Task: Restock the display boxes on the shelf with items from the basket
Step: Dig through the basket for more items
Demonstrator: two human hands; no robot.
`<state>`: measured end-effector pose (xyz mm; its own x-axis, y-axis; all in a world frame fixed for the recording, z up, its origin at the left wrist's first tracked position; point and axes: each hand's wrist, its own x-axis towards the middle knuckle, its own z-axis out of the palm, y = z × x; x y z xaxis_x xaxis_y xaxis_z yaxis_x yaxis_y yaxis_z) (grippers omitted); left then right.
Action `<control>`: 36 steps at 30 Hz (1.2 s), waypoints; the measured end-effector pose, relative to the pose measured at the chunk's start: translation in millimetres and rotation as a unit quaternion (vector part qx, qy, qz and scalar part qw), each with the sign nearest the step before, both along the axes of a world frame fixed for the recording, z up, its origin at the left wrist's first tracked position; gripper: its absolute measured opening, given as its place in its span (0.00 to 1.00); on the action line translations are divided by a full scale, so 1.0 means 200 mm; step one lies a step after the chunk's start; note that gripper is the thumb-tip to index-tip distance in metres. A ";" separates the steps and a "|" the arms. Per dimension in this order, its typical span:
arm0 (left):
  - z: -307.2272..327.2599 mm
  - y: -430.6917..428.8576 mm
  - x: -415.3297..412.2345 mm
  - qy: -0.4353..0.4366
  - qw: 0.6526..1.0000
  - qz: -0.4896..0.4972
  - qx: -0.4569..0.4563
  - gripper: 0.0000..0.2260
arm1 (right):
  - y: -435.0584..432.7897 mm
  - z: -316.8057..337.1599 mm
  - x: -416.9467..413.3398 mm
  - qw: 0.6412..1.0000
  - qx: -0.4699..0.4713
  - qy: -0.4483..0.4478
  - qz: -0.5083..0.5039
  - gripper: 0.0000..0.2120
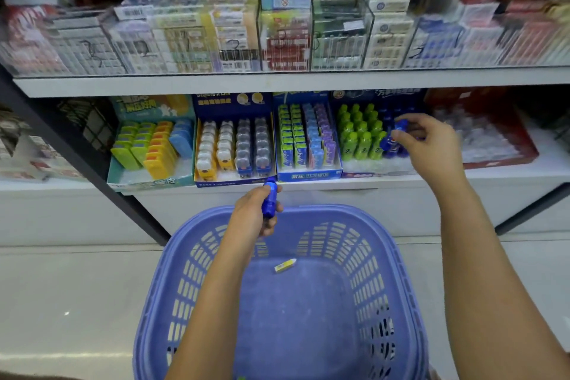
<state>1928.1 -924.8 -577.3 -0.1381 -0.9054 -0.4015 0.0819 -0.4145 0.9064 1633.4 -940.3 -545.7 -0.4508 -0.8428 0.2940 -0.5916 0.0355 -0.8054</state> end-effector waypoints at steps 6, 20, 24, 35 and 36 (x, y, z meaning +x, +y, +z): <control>0.02 0.06 -0.12 0.012 0.997 -0.063 -0.044 0.06 | 0.03 -0.05 -0.26 0.997 0.033 0.054 -0.033 0.14; 0.03 0.09 -0.32 0.090 0.988 -0.119 -0.037 0.07 | -0.07 -0.07 -0.43 0.975 0.147 0.166 -0.025 0.15; 0.02 0.09 -0.33 0.140 0.980 -0.137 -0.026 0.09 | -0.10 -0.06 -0.45 0.973 0.192 0.125 -0.023 0.16; 0.02 0.13 -0.35 0.032 0.989 -0.056 -0.131 0.13 | 0.04 0.17 -0.03 0.997 0.051 -0.048 0.020 0.05; 0.03 0.13 -0.36 0.019 0.987 -0.038 -0.152 0.14 | 0.07 0.21 0.05 0.988 0.079 -0.097 0.090 0.06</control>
<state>1856.7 -898.4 -571.6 -0.2206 -0.9696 -0.1056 0.0975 -0.1296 0.9868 1643.8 -925.8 -504.5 -0.3239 -0.9432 0.0744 -0.4343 0.0783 -0.8973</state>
